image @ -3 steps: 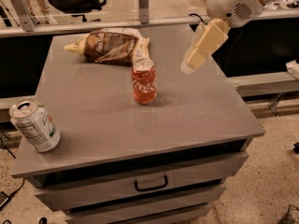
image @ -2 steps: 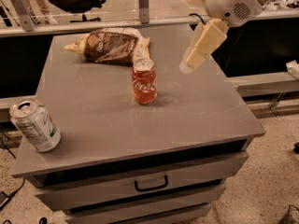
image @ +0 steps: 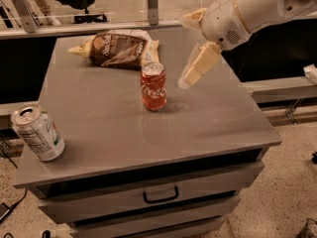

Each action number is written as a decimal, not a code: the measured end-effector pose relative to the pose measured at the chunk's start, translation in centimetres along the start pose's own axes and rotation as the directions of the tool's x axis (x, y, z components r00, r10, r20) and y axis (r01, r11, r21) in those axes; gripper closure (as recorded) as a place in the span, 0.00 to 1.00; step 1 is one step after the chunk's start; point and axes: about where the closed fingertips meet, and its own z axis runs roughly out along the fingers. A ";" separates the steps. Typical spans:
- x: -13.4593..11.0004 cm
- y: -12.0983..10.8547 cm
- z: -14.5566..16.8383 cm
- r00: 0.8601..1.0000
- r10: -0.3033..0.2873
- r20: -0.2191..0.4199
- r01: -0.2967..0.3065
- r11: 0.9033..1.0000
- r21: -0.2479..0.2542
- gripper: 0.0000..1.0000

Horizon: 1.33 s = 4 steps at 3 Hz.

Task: Move coke can near brown chip bag

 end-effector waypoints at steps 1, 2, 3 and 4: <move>1.6 -0.3 3.1 0.998 0.002 0.064 0.000 1.000 -0.028 0.00; 2.5 0.2 5.6 0.993 0.008 0.118 0.001 0.997 -0.071 0.00; 3.3 1.2 7.4 0.988 0.027 0.155 -0.008 0.993 -0.122 0.00; 3.5 2.1 8.2 0.982 0.042 0.185 -0.012 0.987 -0.160 0.18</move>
Offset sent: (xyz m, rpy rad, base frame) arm 0.0208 0.0315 -0.0860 0.1605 0.0792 0.1334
